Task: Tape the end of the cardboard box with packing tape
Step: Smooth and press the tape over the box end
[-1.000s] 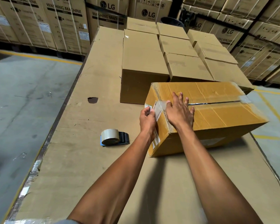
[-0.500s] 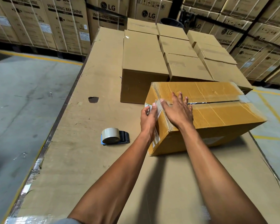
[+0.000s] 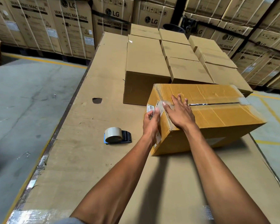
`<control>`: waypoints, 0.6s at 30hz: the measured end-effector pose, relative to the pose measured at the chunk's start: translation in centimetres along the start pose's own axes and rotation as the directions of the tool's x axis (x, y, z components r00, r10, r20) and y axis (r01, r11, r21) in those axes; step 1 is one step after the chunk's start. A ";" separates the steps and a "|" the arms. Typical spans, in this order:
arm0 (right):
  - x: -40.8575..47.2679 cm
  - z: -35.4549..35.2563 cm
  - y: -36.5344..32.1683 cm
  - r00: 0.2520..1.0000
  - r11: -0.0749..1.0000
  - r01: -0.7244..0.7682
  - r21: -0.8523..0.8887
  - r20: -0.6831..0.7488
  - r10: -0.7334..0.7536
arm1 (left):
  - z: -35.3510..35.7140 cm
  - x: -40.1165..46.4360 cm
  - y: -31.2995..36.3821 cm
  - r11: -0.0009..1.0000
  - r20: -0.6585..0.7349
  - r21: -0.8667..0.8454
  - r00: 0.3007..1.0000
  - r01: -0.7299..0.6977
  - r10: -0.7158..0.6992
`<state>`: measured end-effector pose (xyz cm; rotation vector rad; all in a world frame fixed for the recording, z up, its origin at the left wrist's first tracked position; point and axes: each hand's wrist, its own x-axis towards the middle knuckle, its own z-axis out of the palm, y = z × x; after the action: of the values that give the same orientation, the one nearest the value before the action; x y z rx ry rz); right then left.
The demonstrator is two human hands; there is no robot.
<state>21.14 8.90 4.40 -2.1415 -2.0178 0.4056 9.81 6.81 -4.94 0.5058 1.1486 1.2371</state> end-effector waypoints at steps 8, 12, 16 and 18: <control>0.2 0.1 -0.1 1.000 1.000 0.024 0.004 0.003 -0.024 | -0.4 -0.9 -0.5 1.000 -0.031 0.029 1.000 -0.001 0.002; -0.2 -0.3 -0.2 1.000 0.997 0.001 0.076 -0.010 0.000 | -0.5 -1.0 -0.2 0.999 -0.039 0.042 0.999 0.028 -0.027; -0.5 -0.1 -0.4 1.000 0.999 -0.012 0.049 -0.002 0.012 | 0.0 -1.2 0.1 0.999 -0.023 -0.025 0.999 0.028 -0.029; -0.3 0.0 -0.4 1.000 0.998 0.002 0.056 0.000 -0.002 | -0.1 -0.8 -0.5 1.000 -0.044 -0.011 0.999 0.013 -0.014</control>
<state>20.76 8.66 4.58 -2.1060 -1.9843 0.4563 10.07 5.91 -5.10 0.4636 1.1802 1.2478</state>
